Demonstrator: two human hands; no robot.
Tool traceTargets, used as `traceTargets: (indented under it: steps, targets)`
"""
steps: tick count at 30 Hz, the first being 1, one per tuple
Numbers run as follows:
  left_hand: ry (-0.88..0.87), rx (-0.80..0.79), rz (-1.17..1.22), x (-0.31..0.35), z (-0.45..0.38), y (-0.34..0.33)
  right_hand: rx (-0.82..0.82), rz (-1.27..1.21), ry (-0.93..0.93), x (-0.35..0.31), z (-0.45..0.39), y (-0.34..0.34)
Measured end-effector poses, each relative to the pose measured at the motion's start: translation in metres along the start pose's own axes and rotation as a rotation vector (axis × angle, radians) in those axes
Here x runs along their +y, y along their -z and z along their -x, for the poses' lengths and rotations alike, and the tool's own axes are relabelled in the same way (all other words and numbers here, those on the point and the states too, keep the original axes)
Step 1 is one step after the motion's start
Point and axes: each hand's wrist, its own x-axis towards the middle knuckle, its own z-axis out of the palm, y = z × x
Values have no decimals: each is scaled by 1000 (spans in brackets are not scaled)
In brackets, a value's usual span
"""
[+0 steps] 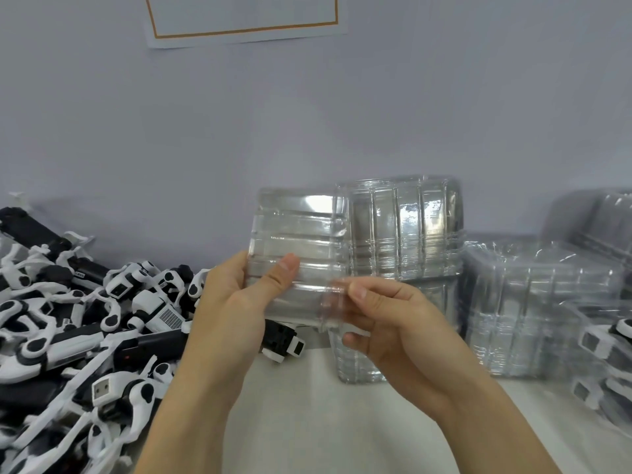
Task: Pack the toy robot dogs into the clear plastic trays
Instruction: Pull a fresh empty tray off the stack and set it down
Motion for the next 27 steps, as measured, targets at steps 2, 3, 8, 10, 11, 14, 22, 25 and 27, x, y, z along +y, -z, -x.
traceTargets:
  steps: [2,3,8,10,11,14,22,25,27]
  targets:
    - [-4,-4,10,-1,-1,1,-2,-16,4,3,-1,-1]
    - [-5,-7,13,-1,0,1,3,-17,10,3,-2,-1]
    - [-11,-7,33,-3,-2,3,40,54,126,4,-2,-5]
    - [-19,6,50,-5,-4,4,85,147,220,4,-2,-6]
    - [-20,12,54,-5,-4,4,97,195,254,3,-2,-7]
    - [-19,8,42,-6,-5,5,103,248,268,-1,0,-7]
    - [-73,-50,-92,-5,-2,11,162,389,243,-4,2,-9]
    - [-103,-119,-126,-3,-1,13,170,384,199,-3,1,-10]
    - [-122,-142,-140,-2,0,14,162,379,191,-3,1,-9]
